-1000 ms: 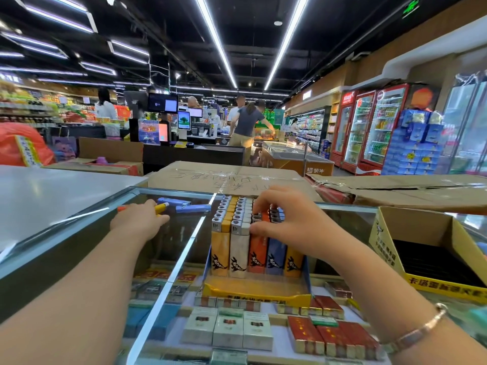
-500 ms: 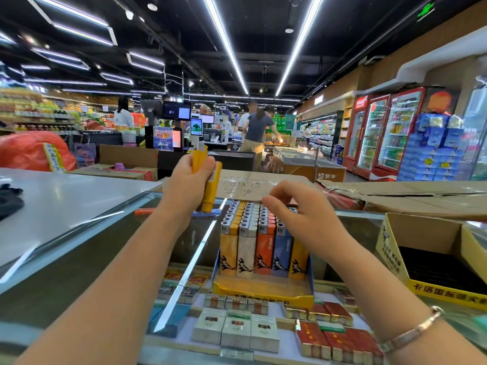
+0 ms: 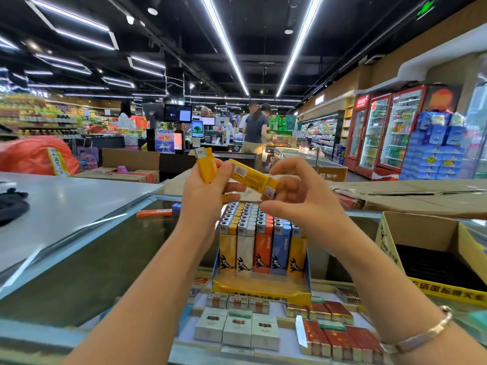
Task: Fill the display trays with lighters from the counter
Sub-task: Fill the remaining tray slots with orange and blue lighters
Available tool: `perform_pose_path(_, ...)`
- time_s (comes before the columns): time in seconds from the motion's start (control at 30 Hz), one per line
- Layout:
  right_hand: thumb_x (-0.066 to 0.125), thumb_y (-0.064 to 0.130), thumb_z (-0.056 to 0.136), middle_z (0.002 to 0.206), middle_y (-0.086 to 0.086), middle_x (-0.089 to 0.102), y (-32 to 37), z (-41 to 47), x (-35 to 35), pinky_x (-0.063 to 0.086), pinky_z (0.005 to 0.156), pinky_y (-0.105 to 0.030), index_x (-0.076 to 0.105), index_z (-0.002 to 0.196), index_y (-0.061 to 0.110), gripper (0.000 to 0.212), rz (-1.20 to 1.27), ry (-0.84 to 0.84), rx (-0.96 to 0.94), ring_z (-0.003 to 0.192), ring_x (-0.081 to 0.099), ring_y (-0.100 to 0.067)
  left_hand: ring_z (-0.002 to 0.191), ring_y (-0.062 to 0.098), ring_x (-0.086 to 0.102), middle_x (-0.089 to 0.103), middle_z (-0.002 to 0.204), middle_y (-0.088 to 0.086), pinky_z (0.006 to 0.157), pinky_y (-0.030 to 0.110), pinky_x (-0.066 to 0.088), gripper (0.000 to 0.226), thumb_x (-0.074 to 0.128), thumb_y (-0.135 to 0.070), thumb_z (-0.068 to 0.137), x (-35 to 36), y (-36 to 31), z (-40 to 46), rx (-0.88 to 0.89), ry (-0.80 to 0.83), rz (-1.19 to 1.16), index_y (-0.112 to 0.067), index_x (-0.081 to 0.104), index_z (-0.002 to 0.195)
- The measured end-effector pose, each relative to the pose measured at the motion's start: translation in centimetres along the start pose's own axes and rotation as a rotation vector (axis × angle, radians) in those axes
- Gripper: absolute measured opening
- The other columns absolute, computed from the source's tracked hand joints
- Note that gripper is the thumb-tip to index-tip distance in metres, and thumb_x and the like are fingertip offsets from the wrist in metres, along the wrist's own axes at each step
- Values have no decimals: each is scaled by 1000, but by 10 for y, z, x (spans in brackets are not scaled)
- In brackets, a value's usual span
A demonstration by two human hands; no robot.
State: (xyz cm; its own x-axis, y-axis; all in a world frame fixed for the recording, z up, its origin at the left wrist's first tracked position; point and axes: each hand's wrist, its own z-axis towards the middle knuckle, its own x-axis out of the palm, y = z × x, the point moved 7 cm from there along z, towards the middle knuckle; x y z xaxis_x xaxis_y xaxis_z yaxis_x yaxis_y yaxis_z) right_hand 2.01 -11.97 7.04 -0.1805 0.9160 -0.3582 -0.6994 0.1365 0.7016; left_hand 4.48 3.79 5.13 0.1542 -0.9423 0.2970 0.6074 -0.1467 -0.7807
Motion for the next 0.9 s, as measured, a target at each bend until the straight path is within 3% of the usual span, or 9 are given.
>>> perform_pose_path(0.13,71,0,77,74,23,61,4,0,-3,54,63,-20,56,92,29,36,-112,-49,-60,63,58,-2,50,4,57,63,60,-7,43,16,45,9,53,-25,93,-4,4,2,-16,81,64,-17,54,89)
perform_pose_path(0.23,70,8,79,76,13,64,6,0,-12,57,64,-26,61,91,30,27,-95,-132,-84,69,63,-12,43,2,47,62,60,-2,44,15,39,12,52,-28,93,-4,2,3,53,129,240,-19,55,86)
perform_pose_path(0.4,68,9,81,73,-5,69,6,-1,-24,54,55,-19,60,83,9,9,-10,-212,-55,59,68,-15,60,-1,56,62,64,-4,58,9,42,17,53,-34,91,13,2,-7,231,267,563,-19,57,85)
perform_pose_path(0.5,68,6,81,63,-11,67,8,-3,-37,51,44,-22,60,84,7,8,-13,-239,-41,44,60,-16,65,9,57,59,69,-2,62,25,48,14,53,-37,90,14,-1,-11,304,291,618,-25,56,85)
perform_pose_path(0.6,70,5,78,60,-10,65,5,-3,-42,48,41,-22,63,87,9,12,-50,-154,8,40,57,-16,64,12,54,55,67,-5,59,37,48,14,53,-36,91,16,-6,-13,446,310,761,-26,55,81)
perform_pose_path(0.77,73,5,76,62,-1,57,-4,-4,-40,52,50,-27,62,88,18,21,-285,46,118,49,61,-16,76,7,51,57,77,-12,57,27,36,24,49,-50,87,21,6,-15,476,402,1055,-31,61,94)
perform_pose_path(0.9,75,9,76,58,8,57,-6,-6,-37,56,55,-29,60,79,23,20,-479,135,163,52,60,-9,79,5,49,60,79,-13,58,26,36,26,48,-55,84,22,8,-14,484,421,1087,-34,62,92)
